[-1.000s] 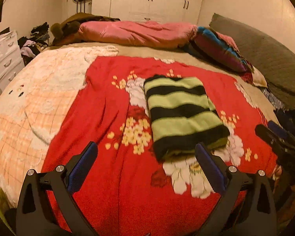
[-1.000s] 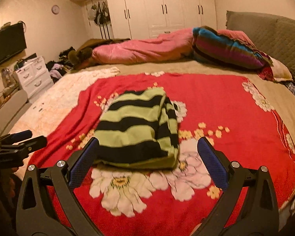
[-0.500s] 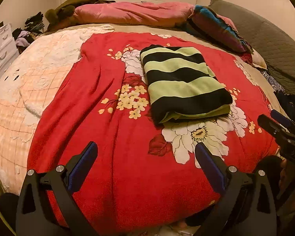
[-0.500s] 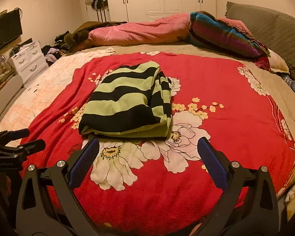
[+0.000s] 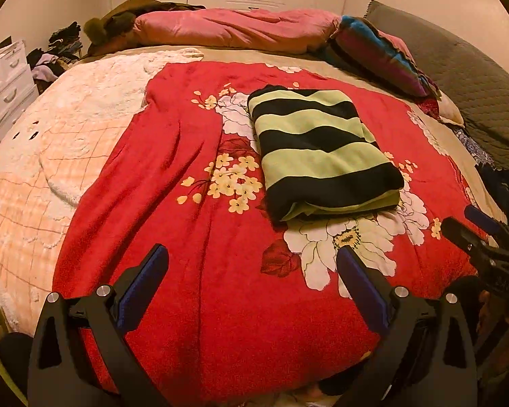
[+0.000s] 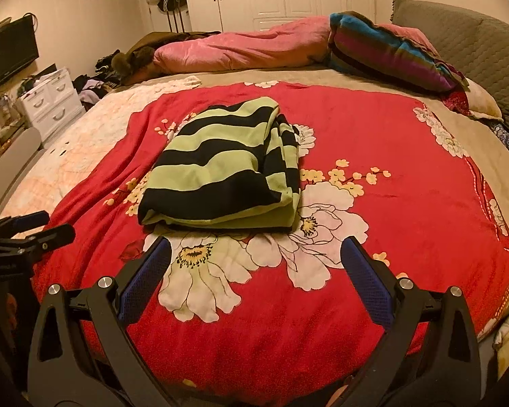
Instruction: Fold small clothes
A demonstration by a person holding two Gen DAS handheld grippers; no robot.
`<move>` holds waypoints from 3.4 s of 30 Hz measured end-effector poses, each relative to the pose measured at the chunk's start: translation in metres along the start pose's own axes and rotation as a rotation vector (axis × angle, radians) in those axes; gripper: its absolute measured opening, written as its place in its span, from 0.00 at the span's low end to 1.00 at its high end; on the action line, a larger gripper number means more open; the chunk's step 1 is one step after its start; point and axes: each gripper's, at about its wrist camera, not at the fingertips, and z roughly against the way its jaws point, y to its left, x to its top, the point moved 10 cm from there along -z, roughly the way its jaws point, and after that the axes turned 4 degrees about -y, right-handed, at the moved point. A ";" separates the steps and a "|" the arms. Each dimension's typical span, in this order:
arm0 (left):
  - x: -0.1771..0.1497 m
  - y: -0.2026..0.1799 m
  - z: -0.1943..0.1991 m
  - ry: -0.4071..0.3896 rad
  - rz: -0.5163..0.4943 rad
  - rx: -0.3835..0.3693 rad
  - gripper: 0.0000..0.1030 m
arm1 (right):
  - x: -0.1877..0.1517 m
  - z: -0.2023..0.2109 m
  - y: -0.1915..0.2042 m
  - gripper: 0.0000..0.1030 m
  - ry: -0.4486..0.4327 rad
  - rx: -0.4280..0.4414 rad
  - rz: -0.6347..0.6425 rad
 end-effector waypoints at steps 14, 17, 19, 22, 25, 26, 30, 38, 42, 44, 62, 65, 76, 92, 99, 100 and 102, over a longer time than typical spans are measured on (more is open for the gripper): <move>0.001 0.006 0.000 0.003 0.004 0.025 0.96 | -0.002 -0.001 0.000 0.91 0.010 0.001 0.004; 0.002 0.007 0.000 0.000 0.001 0.034 0.96 | -0.002 -0.001 -0.001 0.91 0.009 0.001 0.004; 0.002 0.007 0.000 0.001 0.004 0.034 0.96 | -0.003 -0.001 -0.001 0.91 0.013 0.004 0.001; 0.002 0.008 0.000 0.000 0.004 0.035 0.96 | -0.004 -0.002 -0.001 0.91 0.018 0.005 -0.003; 0.002 0.008 0.000 -0.002 0.001 0.035 0.96 | -0.004 -0.002 -0.002 0.91 0.015 0.005 -0.002; 0.002 0.007 0.000 -0.001 0.003 0.034 0.96 | -0.003 -0.002 -0.002 0.91 0.015 0.005 -0.003; 0.002 0.007 0.000 -0.002 0.003 0.035 0.96 | -0.004 -0.002 -0.002 0.91 0.017 0.004 -0.003; 0.003 0.008 0.001 -0.003 0.003 0.040 0.96 | -0.003 -0.002 -0.003 0.91 0.017 0.004 -0.002; 0.002 0.007 0.002 -0.003 0.003 0.041 0.96 | -0.003 -0.002 -0.003 0.91 0.018 0.006 -0.003; 0.003 0.007 0.002 -0.003 0.003 0.041 0.96 | -0.004 -0.002 -0.003 0.91 0.019 0.004 -0.006; 0.002 0.008 0.001 0.001 -0.008 0.054 0.96 | -0.005 -0.001 -0.004 0.91 0.020 0.000 -0.010; 0.003 0.008 0.002 -0.002 -0.010 0.058 0.96 | -0.004 -0.001 -0.004 0.91 0.020 0.001 -0.010; 0.003 0.010 0.004 -0.003 -0.016 0.074 0.96 | -0.006 0.000 -0.007 0.91 0.019 -0.014 -0.022; -0.006 0.022 -0.009 0.074 -0.008 0.123 0.96 | -0.008 -0.004 -0.009 0.91 0.031 -0.019 -0.035; -0.002 0.082 -0.021 0.099 0.107 0.184 0.96 | -0.010 -0.019 -0.024 0.91 0.062 -0.024 -0.088; 0.001 0.095 -0.023 0.101 0.128 0.203 0.96 | -0.010 -0.024 -0.029 0.91 0.071 -0.022 -0.100; 0.011 0.137 -0.029 0.103 0.197 0.257 0.96 | -0.007 -0.032 -0.042 0.91 0.081 -0.031 -0.117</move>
